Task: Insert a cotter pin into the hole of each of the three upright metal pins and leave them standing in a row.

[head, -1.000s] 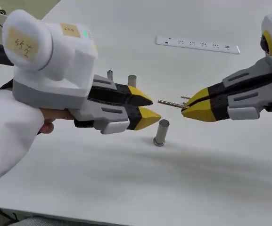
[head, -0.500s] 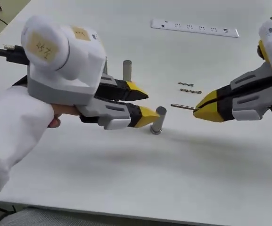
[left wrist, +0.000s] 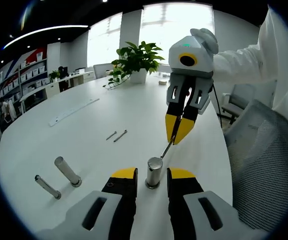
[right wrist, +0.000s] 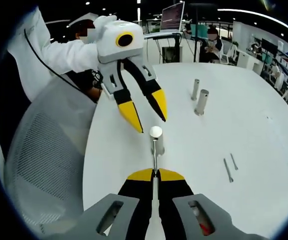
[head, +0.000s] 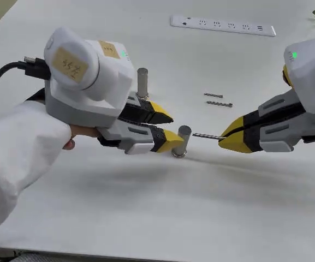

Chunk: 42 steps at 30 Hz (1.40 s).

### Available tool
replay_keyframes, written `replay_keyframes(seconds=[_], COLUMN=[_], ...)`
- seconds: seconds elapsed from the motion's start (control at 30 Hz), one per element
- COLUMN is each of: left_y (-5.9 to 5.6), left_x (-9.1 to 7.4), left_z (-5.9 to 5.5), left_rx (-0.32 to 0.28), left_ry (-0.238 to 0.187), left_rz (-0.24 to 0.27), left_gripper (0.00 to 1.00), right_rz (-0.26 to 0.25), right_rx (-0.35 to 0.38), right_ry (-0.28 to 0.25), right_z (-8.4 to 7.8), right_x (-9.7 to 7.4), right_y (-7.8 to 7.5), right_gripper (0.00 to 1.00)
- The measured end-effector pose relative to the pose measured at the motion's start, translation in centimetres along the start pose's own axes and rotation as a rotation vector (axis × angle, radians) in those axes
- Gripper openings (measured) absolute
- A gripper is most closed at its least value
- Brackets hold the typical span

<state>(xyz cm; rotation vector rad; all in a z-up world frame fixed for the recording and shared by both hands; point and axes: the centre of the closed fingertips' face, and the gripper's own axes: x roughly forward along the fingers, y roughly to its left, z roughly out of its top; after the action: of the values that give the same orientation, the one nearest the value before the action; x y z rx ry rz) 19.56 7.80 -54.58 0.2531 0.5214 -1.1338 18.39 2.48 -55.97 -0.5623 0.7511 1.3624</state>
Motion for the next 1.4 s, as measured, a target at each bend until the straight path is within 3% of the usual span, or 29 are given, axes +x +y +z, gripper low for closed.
replay_keyframes(seconds=[0.17, 0.43, 0.67, 0.8, 1.07, 1.13, 1.4], left_y=[0.1, -0.2, -0.2, -0.3, -0.1, -0.1, -0.2], left_x=[0.5, 0.8, 0.8, 0.8, 0.5, 0.3, 0.1], left_z=[-0.2, -0.5, -0.6, -0.7, -1.0, -1.1, -1.3], left_rx=[0.007, 0.006, 0.015, 0.033, 0.042, 0.040, 0.037], left_ry=[0.015, 0.032, 0.042, 0.051, 0.068, 0.067, 0.072], left_rz=[-0.016, -0.039, -0.037, -0.038, -0.026, -0.028, -0.021], left_gripper=[0.19, 0.09, 0.08, 0.07, 0.04, 0.04, 0.06], right_rz=[0.006, 0.016, 0.018, 0.011, 0.014, 0.006, -0.005], right_rx=[0.000, -0.001, 0.007, -0.041, -0.067, -0.105, -0.120], right_ry=[0.002, -0.002, -0.011, -0.015, -0.013, -0.016, -0.017], right_z=[0.0, 0.2, 0.5, 1.2, 1.8, 1.9, 2.2], right_x=[0.3, 0.5, 1.2, 1.9, 2.6, 2.6, 2.8], right_y=[-0.1, -0.3, -0.4, -0.4, -0.7, -0.9, -0.9], right_gripper=[0.00, 0.00, 0.00, 0.00, 0.00, 0.00, 0.00])
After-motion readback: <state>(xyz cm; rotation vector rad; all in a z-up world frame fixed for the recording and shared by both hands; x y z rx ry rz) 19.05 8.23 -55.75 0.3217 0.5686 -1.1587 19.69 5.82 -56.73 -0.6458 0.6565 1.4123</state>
